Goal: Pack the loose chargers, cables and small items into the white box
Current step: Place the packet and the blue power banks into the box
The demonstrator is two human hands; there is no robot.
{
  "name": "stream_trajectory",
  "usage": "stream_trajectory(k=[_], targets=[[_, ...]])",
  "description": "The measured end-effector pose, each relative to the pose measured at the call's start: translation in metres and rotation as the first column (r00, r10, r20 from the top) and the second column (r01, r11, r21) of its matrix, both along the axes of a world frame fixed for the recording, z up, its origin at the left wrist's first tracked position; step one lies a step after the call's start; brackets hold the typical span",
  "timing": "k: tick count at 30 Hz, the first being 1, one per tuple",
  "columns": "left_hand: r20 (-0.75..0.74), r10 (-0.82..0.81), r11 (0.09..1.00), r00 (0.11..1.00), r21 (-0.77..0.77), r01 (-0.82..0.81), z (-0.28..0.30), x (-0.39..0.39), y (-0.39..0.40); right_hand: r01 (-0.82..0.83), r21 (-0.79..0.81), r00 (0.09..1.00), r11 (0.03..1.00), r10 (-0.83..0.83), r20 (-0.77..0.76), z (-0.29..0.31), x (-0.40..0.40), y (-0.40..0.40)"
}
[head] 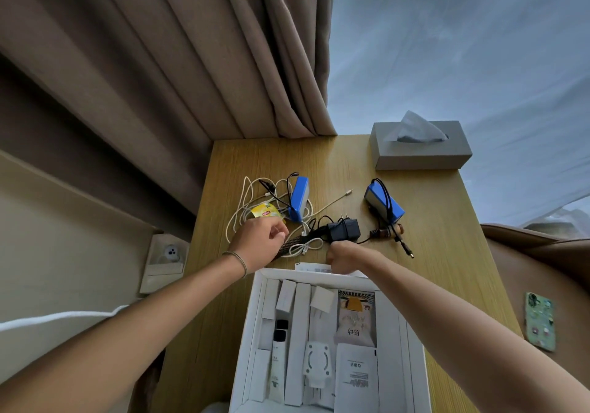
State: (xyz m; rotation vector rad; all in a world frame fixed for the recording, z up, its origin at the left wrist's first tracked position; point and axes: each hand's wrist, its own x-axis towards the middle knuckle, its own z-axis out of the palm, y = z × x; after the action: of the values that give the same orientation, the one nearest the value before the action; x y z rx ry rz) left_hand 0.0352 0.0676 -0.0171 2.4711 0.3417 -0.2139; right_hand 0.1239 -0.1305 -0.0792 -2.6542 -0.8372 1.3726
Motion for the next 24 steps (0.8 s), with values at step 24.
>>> stream_trajectory(k=[24], targets=[[-0.424, -0.379, 0.550, 0.823, 0.611, 0.569, -0.060, 0.080, 0.051, 0.238, 0.551, 0.852, 0.800, -0.444, 0.276, 0.070, -0.011, -0.007]])
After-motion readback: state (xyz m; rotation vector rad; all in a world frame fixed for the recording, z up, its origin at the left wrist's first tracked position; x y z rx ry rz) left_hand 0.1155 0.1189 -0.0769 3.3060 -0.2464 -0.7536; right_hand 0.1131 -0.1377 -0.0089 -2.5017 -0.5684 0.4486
